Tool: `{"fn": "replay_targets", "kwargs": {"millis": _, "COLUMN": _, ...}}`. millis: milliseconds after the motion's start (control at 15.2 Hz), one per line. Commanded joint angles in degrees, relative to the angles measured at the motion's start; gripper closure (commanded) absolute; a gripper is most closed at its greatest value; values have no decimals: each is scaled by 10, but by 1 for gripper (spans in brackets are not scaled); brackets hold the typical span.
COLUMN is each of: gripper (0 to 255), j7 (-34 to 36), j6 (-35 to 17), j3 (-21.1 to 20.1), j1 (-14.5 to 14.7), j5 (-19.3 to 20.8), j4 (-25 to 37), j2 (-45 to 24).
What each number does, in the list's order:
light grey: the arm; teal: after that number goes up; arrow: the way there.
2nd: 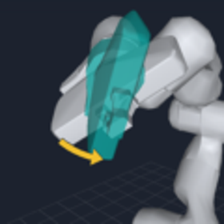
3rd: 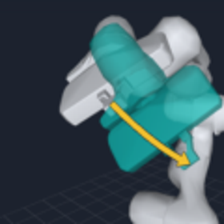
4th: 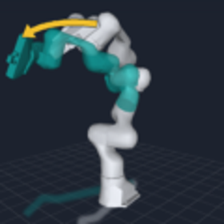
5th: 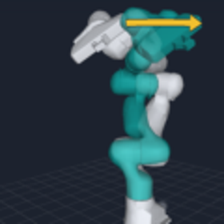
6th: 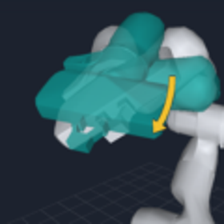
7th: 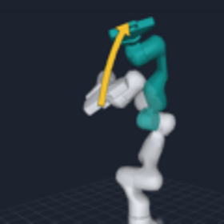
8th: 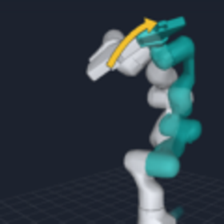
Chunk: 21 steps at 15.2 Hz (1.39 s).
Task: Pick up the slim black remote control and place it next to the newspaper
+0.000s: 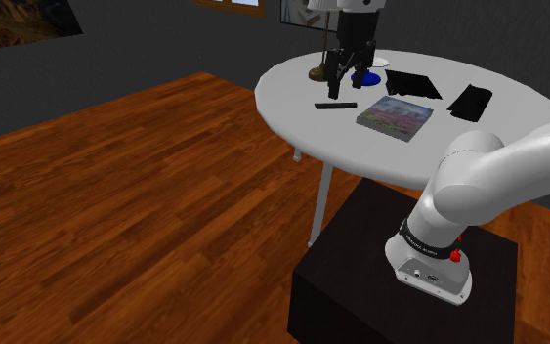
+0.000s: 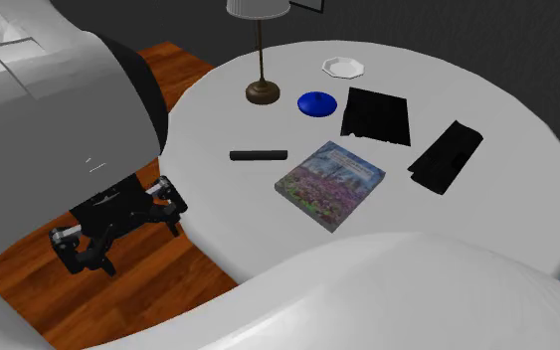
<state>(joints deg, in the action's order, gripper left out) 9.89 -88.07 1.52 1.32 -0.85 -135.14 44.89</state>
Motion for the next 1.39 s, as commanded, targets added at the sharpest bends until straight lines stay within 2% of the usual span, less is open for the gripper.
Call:
{"fn": "replay_targets", "kwargs": {"millis": 0, "gripper": 0, "j7": 0, "j6": 0, "j3": 0, "j1": 0, "j5": 0, "j4": 0, "j2": 0}}
{"fn": "replay_targets", "kwargs": {"millis": 330, "gripper": 0, "j7": -110, "j6": -34, "j3": 72, "j1": -8, "j5": 51, "j4": -30, "j2": -4}}
{"fn": "replay_targets", "kwargs": {"millis": 660, "gripper": 0, "j7": -220, "j6": -77, "j3": 148, "j1": -14, "j5": 98, "j4": -36, "j2": -36}}
{"fn": "replay_targets", "kwargs": {"millis": 990, "gripper": 0, "j7": -329, "j6": -127, "j3": 224, "j1": -12, "j5": 131, "j4": -20, "j2": -95}}
{"fn": "replay_targets", "kwargs": {"millis": 1320, "gripper": 0, "j7": -444, "j6": -178, "j3": 302, "j1": 3, "j5": 139, "j4": 19, "j2": -179}}
